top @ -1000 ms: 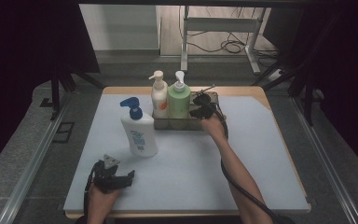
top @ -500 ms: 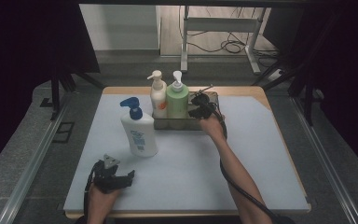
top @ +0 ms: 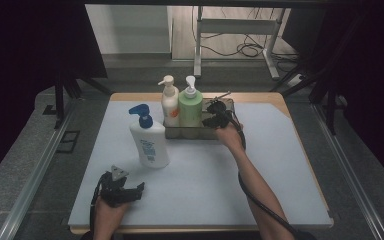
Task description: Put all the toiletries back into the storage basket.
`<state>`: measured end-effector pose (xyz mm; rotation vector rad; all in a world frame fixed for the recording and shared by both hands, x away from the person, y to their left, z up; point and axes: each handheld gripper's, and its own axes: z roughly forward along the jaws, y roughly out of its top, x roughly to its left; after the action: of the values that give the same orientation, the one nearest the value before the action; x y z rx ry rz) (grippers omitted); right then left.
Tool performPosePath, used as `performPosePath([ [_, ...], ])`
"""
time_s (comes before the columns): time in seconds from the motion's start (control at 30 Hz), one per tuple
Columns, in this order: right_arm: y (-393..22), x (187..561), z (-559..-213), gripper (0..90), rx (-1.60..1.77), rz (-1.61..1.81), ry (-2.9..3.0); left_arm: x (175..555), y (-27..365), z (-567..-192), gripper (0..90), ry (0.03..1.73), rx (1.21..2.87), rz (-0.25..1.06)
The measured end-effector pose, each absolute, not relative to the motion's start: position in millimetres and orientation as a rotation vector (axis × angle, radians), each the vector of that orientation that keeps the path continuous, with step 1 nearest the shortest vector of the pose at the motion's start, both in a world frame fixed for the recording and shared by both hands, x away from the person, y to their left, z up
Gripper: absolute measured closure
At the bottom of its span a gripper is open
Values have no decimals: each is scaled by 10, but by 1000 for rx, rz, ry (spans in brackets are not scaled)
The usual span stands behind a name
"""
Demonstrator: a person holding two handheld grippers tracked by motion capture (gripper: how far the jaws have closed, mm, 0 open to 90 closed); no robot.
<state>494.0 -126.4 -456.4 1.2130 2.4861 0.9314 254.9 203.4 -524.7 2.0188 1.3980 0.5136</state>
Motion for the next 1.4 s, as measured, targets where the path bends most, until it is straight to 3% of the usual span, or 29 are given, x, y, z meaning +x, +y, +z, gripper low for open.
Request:
performPosePath([
  [0.5,-1393,4775,-4428,715,1112,1001,2458,2548,2034,-5248,117,1397,2019,515],
  [1.4,-1707,4360,-4343,196,1027,1056,2472,2547,2029,-5246,117,1399,2019,516],
])
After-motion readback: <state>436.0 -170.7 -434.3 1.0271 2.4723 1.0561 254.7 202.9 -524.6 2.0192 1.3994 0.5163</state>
